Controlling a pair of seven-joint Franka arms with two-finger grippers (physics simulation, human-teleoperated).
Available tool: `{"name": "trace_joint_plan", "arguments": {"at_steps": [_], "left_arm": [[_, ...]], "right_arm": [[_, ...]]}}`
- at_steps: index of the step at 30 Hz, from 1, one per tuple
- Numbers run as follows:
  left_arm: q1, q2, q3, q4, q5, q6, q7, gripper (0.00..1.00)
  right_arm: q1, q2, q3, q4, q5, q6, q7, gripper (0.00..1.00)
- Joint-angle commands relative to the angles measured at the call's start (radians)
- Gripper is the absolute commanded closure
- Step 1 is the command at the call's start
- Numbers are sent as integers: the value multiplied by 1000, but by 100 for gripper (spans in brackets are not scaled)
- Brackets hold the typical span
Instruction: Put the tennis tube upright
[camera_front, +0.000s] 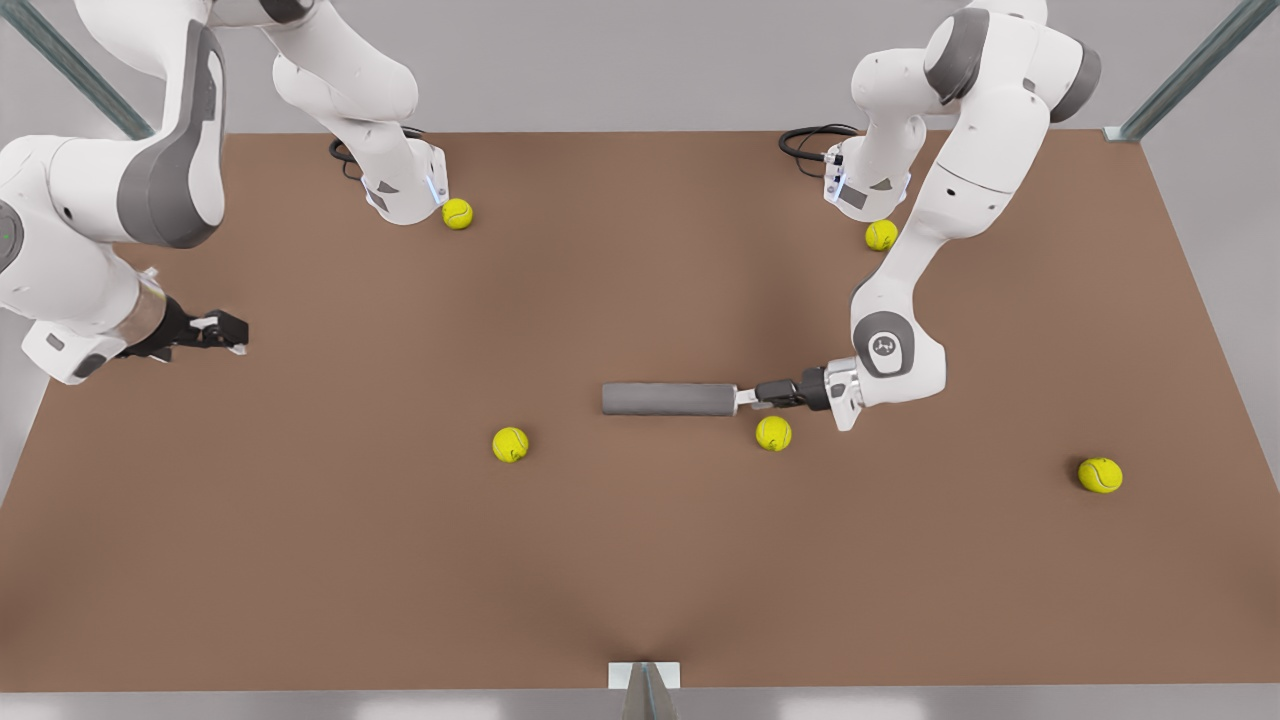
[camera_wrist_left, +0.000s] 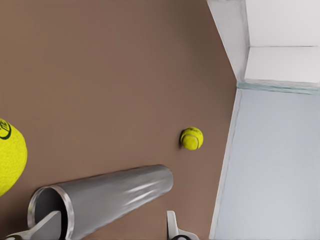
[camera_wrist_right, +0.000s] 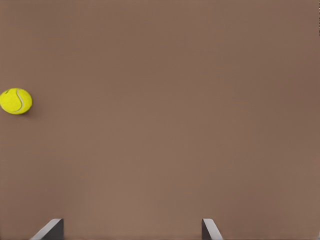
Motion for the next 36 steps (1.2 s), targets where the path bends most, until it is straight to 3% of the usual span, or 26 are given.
{"name": "trace_joint_plan", "arguments": {"at_steps": [1,27,36], "left_arm": [[0,0,0,0,-17,-1,0,0],[-18,112,-23,0,-185,16,185,0],[-15,120,-84,1,-258,72,204,2]], "right_arm": [[0,0,0,1,0,0,0,0],[0,11,-6,2,-1,10,-2,0],[0,28,-5,22,0,14,0,0]]}}
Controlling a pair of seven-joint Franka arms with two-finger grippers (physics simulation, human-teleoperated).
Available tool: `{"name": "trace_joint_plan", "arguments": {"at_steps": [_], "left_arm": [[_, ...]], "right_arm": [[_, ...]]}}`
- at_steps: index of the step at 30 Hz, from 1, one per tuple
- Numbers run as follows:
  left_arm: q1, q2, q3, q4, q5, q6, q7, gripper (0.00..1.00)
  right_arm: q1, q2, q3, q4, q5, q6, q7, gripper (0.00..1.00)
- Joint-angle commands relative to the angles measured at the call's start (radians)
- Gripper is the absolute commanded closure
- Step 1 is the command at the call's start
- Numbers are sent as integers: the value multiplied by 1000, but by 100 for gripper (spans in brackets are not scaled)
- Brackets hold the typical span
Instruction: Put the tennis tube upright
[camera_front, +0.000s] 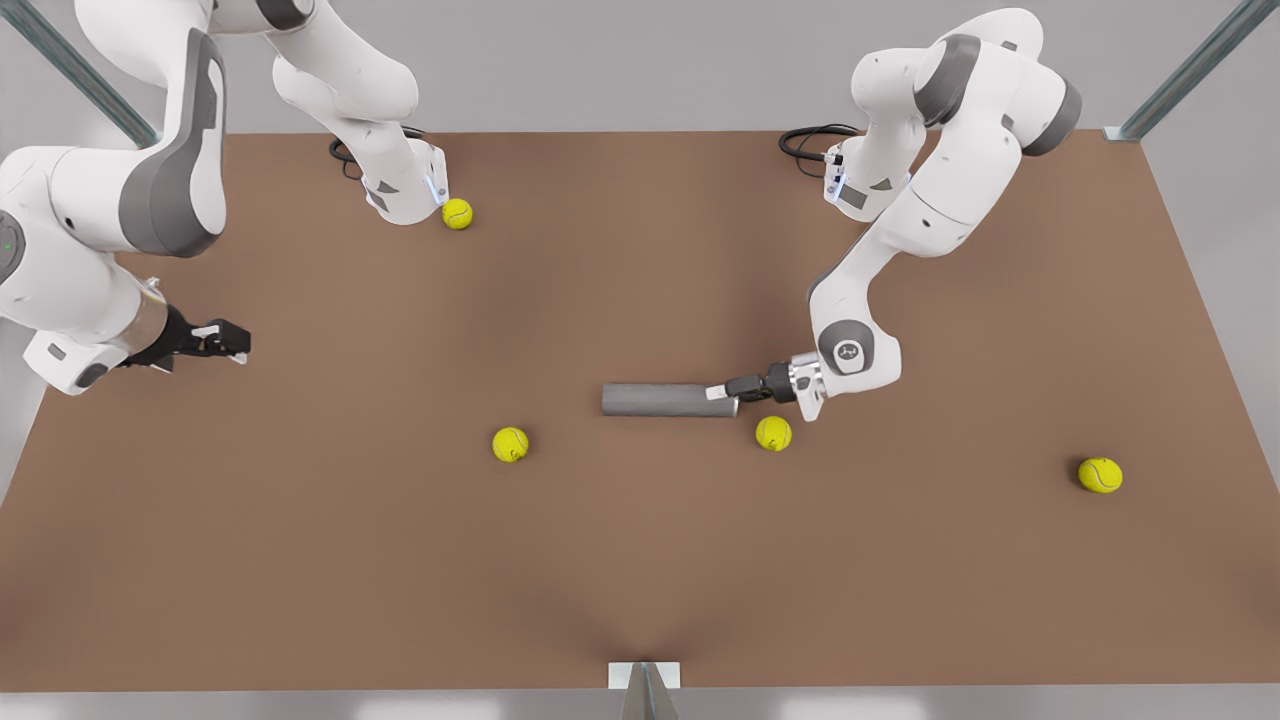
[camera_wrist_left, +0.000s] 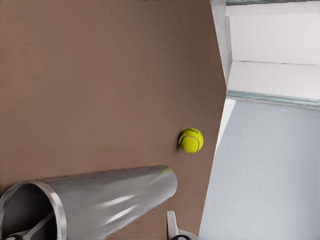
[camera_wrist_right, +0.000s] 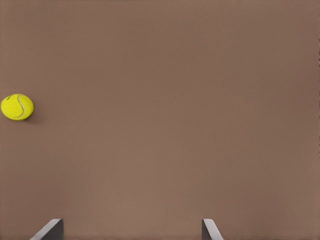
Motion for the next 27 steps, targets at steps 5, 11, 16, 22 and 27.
{"name": "trace_joint_plan", "arguments": {"at_steps": [5,11,16,22,27], "left_arm": [[11,2,0,3,-16,-9,-2,54],[17,-5,-8,8,-59,-43,-7,55],[58,-6,-51,9,-62,-43,-10,56],[58,-6,-66,14,-99,-41,-10,59],[103,-8,-117,15,-109,-41,-19,79]], "right_arm": [[5,9,0,0,2,-3,0,0],[14,26,3,0,5,-14,-2,0],[14,26,5,0,3,-14,-2,0],[14,26,5,0,3,-15,-2,0],[14,27,5,0,3,-9,-2,0]]}}
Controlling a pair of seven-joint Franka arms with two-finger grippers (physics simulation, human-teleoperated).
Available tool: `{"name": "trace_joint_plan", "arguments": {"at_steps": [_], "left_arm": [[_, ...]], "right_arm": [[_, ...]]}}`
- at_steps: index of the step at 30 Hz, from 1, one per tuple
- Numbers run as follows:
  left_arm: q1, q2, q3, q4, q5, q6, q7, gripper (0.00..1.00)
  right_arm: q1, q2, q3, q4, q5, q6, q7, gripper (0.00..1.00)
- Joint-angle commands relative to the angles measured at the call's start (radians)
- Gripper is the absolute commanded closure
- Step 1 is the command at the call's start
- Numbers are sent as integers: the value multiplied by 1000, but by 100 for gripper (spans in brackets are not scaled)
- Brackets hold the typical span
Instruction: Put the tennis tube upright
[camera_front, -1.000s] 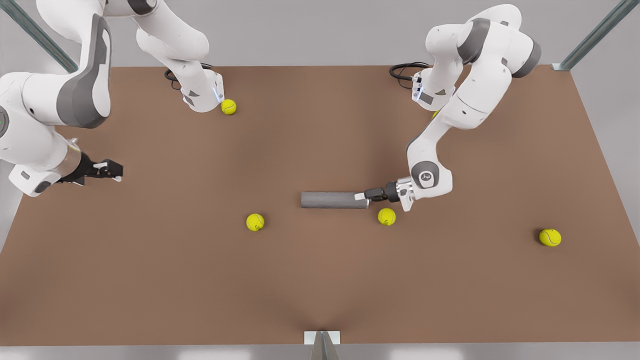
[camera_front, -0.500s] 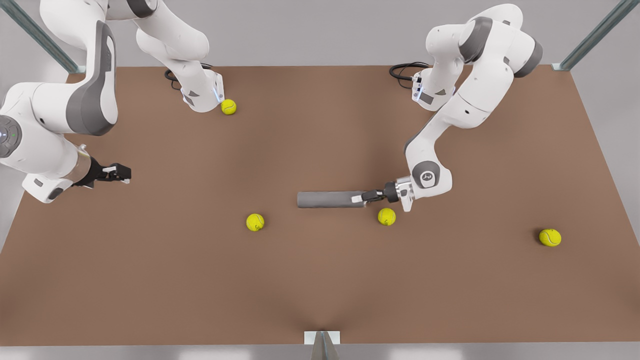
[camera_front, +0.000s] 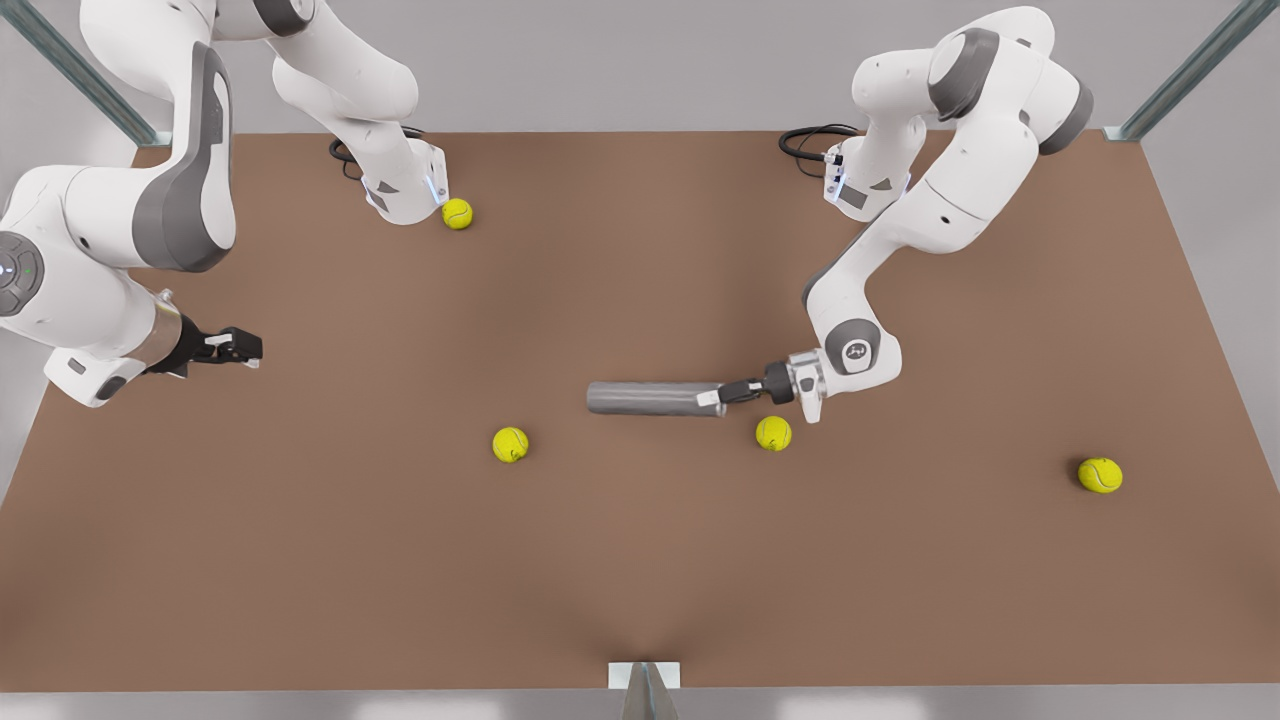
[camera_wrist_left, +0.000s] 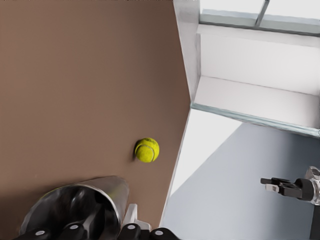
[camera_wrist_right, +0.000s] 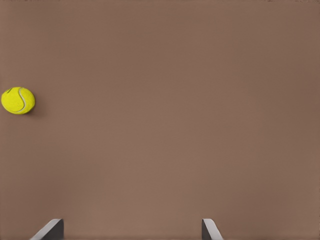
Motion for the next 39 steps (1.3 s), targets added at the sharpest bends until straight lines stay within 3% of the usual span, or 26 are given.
{"name": "trace_joint_plan", "arguments": {"at_steps": [1,21,39], "left_arm": [[1,-1,0,0,-8,0,0,79],[44,-23,-37,18,-73,-3,-86,79],[59,-244,-31,29,265,15,-630,79]], "right_arm": [[0,0,1,0,0,0,0,0],[-2,0,1,0,0,5,0,0],[0,6,1,0,0,5,0,0]]}}
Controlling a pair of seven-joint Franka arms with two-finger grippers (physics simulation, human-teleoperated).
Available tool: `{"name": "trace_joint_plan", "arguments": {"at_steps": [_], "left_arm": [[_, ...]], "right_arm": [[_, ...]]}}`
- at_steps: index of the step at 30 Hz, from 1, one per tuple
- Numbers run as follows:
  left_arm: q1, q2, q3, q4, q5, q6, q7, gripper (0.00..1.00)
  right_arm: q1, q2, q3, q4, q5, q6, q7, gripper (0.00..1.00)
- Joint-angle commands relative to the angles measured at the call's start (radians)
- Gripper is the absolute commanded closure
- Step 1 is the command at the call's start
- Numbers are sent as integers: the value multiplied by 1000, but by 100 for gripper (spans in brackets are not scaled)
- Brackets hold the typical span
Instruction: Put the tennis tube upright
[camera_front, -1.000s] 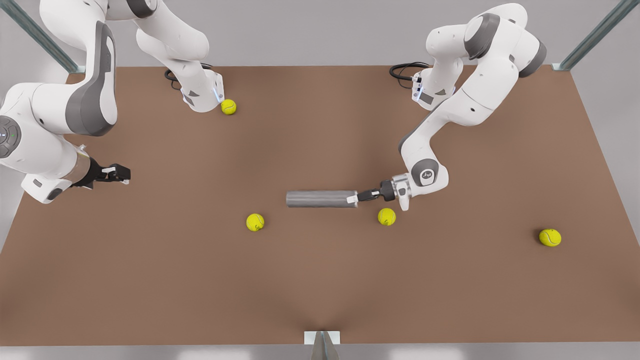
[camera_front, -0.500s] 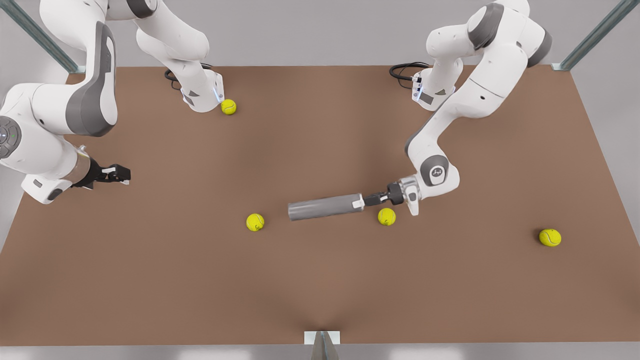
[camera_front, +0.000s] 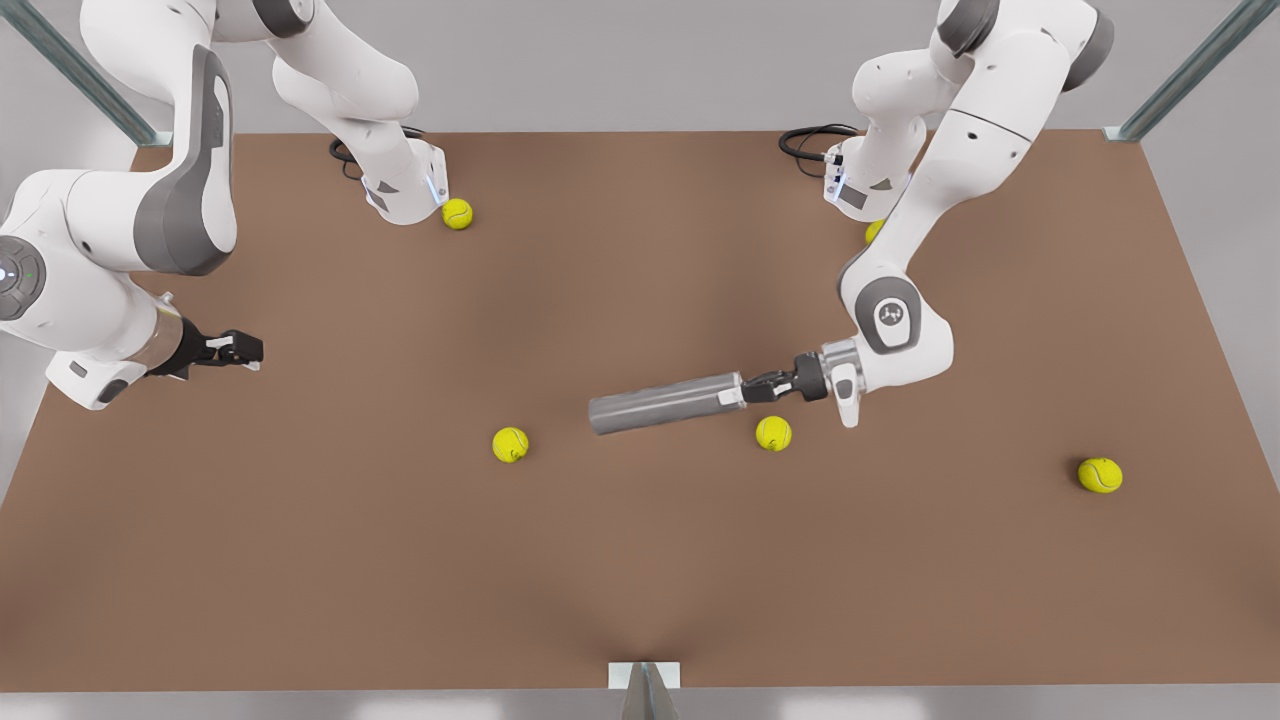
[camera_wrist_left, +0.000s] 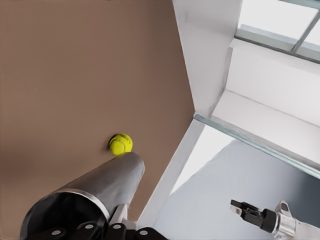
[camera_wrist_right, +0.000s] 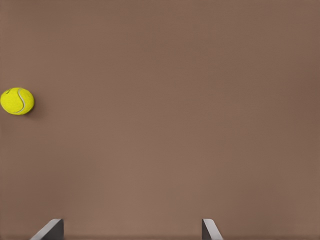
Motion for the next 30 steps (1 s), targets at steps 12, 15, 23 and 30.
{"name": "trace_joint_plan", "arguments": {"at_steps": [12,15,23,30], "left_arm": [[69,-91,0,-3,303,-16,-165,79],[87,-120,0,-1,380,-36,-229,79],[128,-163,0,17,567,-102,-347,79],[180,-162,3,38,726,-140,-358,79]], "right_arm": [[0,1,0,0,0,2,0,0],[0,1,0,0,0,2,0,0],[0,8,0,0,-2,3,0,0],[5,-5,3,37,2,-14,-9,0]]}}
